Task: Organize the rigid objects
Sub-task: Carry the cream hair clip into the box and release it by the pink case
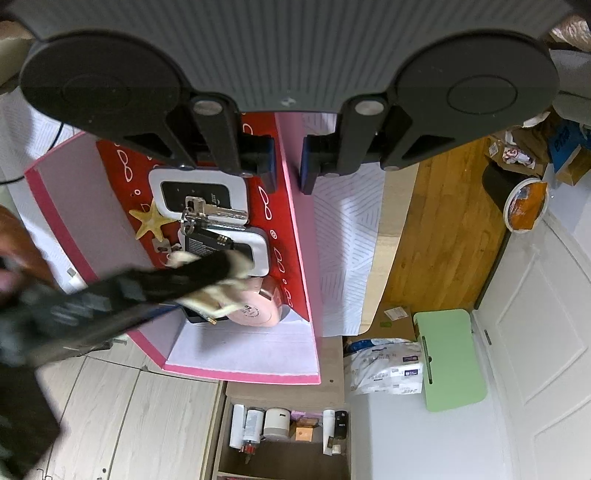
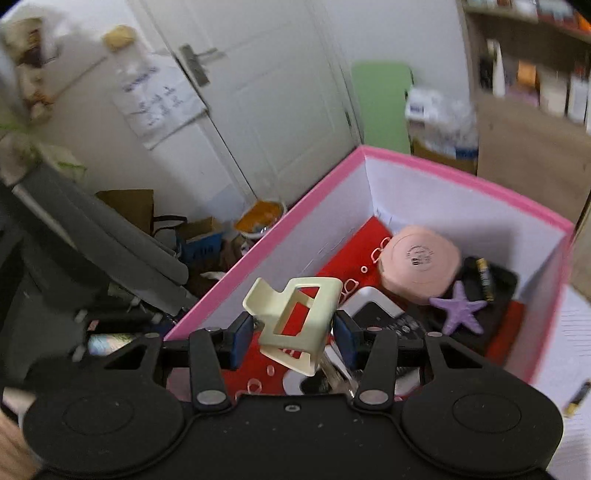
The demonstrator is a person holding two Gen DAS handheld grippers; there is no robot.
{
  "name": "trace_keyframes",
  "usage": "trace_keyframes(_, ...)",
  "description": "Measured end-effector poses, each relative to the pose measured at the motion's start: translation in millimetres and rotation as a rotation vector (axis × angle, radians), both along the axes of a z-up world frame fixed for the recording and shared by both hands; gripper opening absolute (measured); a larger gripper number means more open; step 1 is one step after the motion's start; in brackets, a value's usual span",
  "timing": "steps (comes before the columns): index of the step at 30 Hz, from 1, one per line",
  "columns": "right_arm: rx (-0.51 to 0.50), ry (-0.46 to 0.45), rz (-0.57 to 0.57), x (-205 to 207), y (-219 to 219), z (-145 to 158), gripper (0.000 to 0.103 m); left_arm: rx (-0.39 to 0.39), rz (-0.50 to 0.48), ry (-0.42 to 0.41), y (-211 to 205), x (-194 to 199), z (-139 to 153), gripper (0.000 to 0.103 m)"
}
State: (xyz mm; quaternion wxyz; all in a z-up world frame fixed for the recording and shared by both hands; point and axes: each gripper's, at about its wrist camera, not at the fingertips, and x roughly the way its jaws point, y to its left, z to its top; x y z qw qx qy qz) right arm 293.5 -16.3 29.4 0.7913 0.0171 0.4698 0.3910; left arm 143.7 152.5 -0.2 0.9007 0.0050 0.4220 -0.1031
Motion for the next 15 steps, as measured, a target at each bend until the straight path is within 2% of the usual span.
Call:
trace_keyframes(5,-0.068,-0.031,-0.076,19,22,-13,0.053,0.009,-0.03,-0.003,2,-2,0,0.011)
trace_keyframes(9,-0.116,0.038,-0.166,38,31,-29,0.053,0.0,-0.033,-0.003,5,-1,0,0.011)
trace_keyframes(12,-0.098,0.069,-0.192,47,31,-37,0.054,-0.007,-0.032,-0.011,5,-2,-1,0.011)
trace_keyframes(15,-0.047,0.145,-0.201,52,27,-42,0.058,-0.023,-0.026,-0.014,7,-3,-2,0.012)
